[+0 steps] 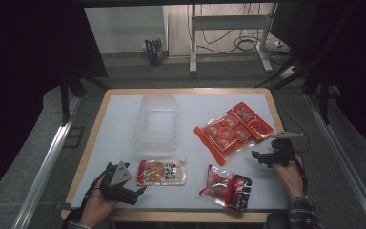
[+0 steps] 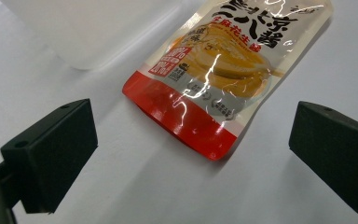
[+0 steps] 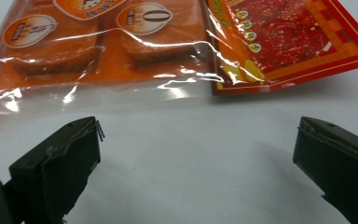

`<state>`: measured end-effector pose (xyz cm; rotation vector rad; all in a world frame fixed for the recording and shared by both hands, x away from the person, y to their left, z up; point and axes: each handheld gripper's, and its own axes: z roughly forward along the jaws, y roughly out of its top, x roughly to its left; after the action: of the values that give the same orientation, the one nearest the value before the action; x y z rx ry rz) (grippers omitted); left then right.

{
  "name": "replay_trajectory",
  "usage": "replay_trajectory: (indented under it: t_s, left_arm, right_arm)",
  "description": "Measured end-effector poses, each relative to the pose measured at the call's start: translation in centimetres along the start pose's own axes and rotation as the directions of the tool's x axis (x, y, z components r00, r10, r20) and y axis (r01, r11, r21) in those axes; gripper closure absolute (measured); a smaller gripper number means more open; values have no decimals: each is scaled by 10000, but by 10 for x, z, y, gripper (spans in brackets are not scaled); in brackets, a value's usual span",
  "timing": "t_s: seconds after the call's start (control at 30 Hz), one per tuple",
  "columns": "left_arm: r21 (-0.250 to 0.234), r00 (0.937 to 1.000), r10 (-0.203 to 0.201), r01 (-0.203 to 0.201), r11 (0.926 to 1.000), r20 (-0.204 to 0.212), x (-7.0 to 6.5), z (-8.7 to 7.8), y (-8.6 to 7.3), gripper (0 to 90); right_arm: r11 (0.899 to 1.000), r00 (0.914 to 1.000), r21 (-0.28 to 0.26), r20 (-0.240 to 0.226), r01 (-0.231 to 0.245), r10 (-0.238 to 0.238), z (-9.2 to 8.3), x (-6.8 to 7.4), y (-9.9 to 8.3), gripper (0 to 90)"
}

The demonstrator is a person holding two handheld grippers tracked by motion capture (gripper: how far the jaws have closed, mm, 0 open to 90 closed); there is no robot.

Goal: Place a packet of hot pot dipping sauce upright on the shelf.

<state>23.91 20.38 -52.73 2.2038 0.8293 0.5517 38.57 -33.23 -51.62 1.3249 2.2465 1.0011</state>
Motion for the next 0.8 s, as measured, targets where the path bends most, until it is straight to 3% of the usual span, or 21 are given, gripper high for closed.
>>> replay_trajectory:
  t_s: [0.13,0.3,0.53,0.8]
  left_arm:
    - [-68,9999,-98,98,9999,44,1,-1,0,8]
    - [-208,9986,-228,238,9995,470,3,-2,0,0]
    - [-158,9989,-58,66,9999,463,1,-1,0,0]
    - [37,9993,86,-87,10000,373,-1,1,0,0]
  right_arm:
    - [9999,9999,17,-82,-111,111,4,-6,3,0]
    - [9998,9998,124,-82,-174,175,11,-14,10,0]
    - [9977,9980,255,-120,-625,628,18,-30,14,0]
    - [9977,9978,297,-246,-602,609,25,-40,20,0]
